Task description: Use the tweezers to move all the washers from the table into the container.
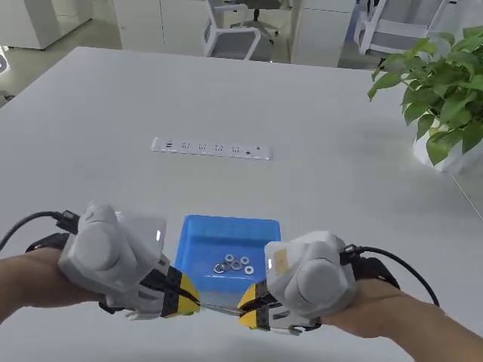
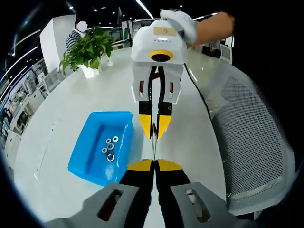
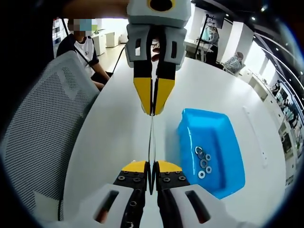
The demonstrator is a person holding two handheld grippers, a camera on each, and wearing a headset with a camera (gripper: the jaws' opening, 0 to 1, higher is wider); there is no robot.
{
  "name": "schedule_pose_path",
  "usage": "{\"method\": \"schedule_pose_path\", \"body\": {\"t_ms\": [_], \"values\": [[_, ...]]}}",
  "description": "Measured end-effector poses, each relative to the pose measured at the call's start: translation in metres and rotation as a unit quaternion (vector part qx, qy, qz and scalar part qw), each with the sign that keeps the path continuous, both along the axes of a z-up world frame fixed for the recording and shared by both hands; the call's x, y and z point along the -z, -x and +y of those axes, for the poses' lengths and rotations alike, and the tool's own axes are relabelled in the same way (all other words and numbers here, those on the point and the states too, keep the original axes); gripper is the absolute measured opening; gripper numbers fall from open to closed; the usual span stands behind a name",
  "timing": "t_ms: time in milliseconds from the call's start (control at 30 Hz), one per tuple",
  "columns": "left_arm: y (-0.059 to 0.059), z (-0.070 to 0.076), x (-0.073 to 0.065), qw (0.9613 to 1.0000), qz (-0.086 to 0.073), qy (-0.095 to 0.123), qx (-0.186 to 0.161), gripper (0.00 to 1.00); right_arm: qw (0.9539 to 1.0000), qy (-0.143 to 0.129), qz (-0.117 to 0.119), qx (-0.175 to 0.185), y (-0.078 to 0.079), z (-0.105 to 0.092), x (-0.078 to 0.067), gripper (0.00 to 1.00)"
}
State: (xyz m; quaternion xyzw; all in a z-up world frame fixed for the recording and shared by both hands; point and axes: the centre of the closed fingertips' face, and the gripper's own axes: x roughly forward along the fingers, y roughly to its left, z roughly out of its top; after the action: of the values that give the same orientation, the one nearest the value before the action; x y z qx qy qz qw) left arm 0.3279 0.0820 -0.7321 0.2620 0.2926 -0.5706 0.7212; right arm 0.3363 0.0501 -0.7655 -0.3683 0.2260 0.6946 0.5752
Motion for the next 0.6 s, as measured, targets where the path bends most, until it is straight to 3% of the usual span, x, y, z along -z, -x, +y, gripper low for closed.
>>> {"method": "schedule_pose_path", "body": {"t_ms": [433,600], "values": [[0.006,0.006,0.043,0.9993,0.024,-0.026,-0.011,0.05,0.9994,0.033,0.003,-0.008,0.006,-0.002,0.029,0.08],[0.005,0.006,0.051,0.9988,0.036,-0.033,-0.009,0.05,0.9993,0.036,0.006,-0.007,0.005,-0.003,0.032,0.09]]}}
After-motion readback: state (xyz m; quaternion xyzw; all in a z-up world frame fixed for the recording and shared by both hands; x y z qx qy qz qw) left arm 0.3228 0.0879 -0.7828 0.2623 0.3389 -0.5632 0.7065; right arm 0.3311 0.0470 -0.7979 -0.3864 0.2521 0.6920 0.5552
